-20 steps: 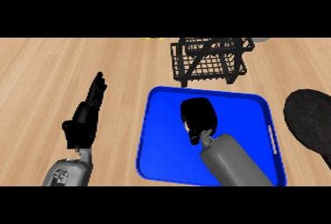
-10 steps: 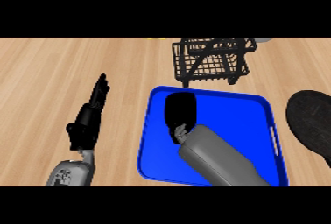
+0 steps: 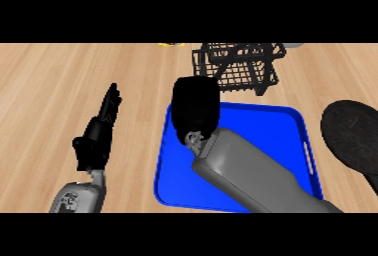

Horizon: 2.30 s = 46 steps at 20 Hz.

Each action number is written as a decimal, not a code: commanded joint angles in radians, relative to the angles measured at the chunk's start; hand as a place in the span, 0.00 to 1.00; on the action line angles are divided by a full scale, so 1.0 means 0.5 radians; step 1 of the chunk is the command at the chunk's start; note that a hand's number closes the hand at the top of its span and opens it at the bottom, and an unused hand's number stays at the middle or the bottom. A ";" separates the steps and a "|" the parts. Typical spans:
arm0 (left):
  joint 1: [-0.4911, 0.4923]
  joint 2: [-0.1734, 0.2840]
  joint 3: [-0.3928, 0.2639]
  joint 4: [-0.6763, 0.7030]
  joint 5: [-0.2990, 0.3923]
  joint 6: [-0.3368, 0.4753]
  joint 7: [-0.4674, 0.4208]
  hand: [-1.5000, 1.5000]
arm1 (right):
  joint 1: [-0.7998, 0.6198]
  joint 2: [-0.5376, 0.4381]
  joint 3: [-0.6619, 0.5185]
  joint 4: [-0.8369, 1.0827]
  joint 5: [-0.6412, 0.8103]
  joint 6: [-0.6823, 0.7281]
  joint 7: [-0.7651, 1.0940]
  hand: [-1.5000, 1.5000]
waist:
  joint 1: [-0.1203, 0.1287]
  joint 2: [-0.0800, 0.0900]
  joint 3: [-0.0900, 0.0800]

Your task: Pick the cupcake from the tray and place it in the tiered basket

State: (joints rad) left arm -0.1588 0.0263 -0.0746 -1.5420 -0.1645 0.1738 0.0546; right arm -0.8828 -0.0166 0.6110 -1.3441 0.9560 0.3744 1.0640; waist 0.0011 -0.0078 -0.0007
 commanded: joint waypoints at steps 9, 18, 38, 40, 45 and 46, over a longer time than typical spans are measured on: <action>0.035 0.026 0.025 -0.057 0.019 -0.017 0.021 0.50 | -0.677 0.005 -0.662 -0.236 -0.033 0.609 0.399 1.00 | -0.014 -0.008 -0.001; 0.088 -0.024 -0.033 -0.002 -0.030 0.008 -0.113 0.50 | -0.842 0.005 -1.072 0.076 -0.036 0.254 0.159 1.00 | 0.021 0.018 -0.001; -0.037 0.049 0.098 0.038 0.081 -0.095 -0.060 0.50 | -0.906 -0.243 -1.185 1.068 0.370 -0.292 -0.504 1.00 | 0.037 0.029 0.000; 0.018 0.012 0.027 0.006 0.010 -0.049 -0.049 0.50 | -0.917 -0.256 -1.402 1.022 0.248 -0.371 -0.359 1.00 | 0.036 0.029 0.000; -0.037 0.018 0.033 -0.101 0.010 -0.043 0.088 0.50 | -0.773 -0.265 -1.596 1.092 0.079 -0.659 -0.556 0.00 | 0.039 0.029 0.002; 0.069 0.009 -0.004 -0.069 0.001 -0.059 -0.040 0.50 | -0.848 -0.204 -1.595 1.027 0.055 -0.588 -0.444 0.00 | 0.026 0.020 0.001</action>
State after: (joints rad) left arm -0.1517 0.0275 -0.0723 -1.5713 -0.1699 0.1569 0.0596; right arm -1.3150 -0.1417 -0.1365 -0.8301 1.0319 0.1299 0.8421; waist 0.0179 0.0040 0.0000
